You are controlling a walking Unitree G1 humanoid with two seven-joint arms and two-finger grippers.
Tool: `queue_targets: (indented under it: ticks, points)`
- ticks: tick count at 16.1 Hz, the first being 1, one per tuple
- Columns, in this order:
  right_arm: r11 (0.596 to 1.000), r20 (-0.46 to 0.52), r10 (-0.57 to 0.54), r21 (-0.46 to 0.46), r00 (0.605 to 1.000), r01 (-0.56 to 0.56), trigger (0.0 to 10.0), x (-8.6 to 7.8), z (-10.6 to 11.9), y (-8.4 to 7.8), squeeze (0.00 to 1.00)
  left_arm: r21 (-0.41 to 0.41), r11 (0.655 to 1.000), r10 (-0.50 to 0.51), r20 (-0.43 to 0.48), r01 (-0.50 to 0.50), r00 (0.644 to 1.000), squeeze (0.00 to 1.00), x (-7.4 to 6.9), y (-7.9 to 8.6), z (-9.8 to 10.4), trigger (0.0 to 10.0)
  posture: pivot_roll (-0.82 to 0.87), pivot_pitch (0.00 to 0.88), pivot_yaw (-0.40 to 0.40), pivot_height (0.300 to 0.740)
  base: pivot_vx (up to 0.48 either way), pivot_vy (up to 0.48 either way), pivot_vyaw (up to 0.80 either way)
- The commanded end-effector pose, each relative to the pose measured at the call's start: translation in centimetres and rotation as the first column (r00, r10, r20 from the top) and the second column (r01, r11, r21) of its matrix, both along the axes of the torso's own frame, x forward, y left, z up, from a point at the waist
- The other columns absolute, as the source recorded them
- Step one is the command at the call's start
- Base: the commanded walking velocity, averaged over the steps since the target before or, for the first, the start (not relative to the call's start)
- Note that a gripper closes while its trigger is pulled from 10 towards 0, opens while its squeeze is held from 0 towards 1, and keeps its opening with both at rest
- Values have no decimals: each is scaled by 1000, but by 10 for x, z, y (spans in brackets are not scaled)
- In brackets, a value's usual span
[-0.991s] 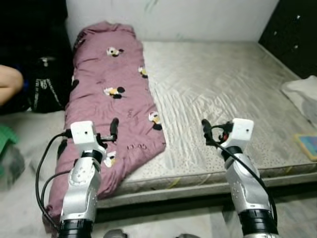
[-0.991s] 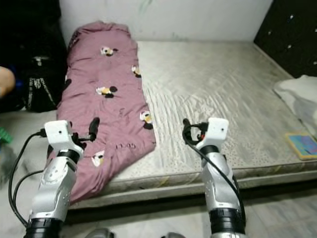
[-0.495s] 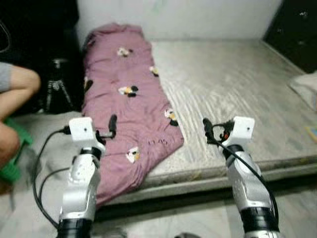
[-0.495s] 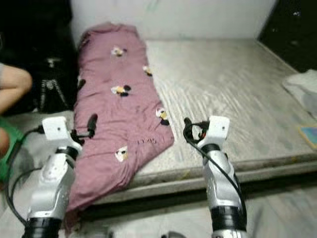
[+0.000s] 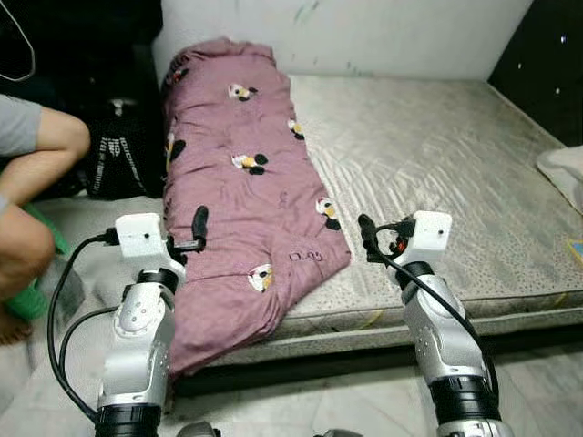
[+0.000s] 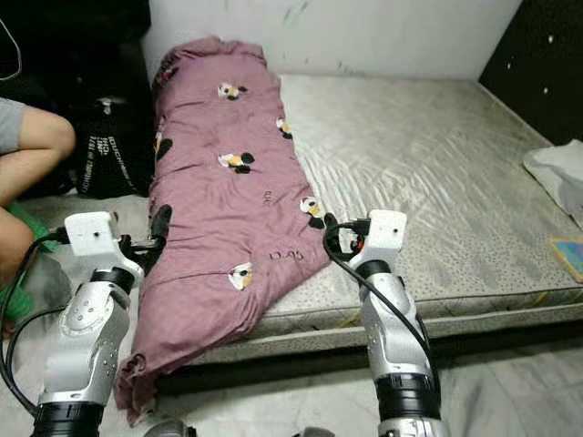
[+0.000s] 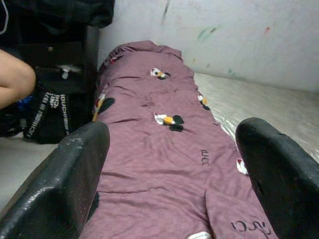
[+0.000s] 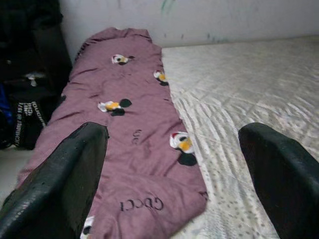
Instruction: Clean up the room
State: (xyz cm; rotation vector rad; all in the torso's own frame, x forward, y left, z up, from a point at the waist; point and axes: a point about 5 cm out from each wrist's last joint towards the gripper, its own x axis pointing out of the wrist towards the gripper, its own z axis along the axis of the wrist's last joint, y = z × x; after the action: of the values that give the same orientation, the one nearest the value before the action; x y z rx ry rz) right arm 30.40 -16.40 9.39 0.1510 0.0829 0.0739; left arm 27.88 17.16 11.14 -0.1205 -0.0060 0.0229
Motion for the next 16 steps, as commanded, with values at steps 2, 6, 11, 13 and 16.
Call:
queue_targets:
  ticks: [2, 6, 11, 13, 16]
  points:
    - [1000, 6, -24, -18, 1000, 24, 10000, 1, 3, -6, 0, 3, 1000, -7, 2, 7, 1000, 0, 0, -1, 2, 10000, -22, 0, -79, 740, 0, 0, 0]
    - [1000, 5, -19, -16, 1000, 19, 10000, 1, 3, -5, 0, 14, 1000, -1, -2, 1, 1000, 0, -1, -1, 1, 10000, -20, 0, -81, 740, 0, 0, 0]
    - [1000, 2, -15, -17, 1000, 15, 10000, 2, 3, -4, 0, 22, 1000, 2, -4, -2, 1000, 0, 0, -1, 0, 10000, -18, 0, -82, 731, 0, 0, 0]
    - [1000, 2, -14, -18, 1000, 15, 10000, 1, 2, -4, 0, 25, 1000, 3, -2, -3, 1000, 0, 0, -2, 1, 10000, -18, 0, -80, 711, 0, 0, 0]
    - [1000, 2, -14, -19, 1000, 14, 10000, 1, 2, -4, 0, 27, 1000, 3, -1, -3, 1000, 0, 0, -2, 1, 10000, -18, 0, -80, 691, 0, 0, 0]
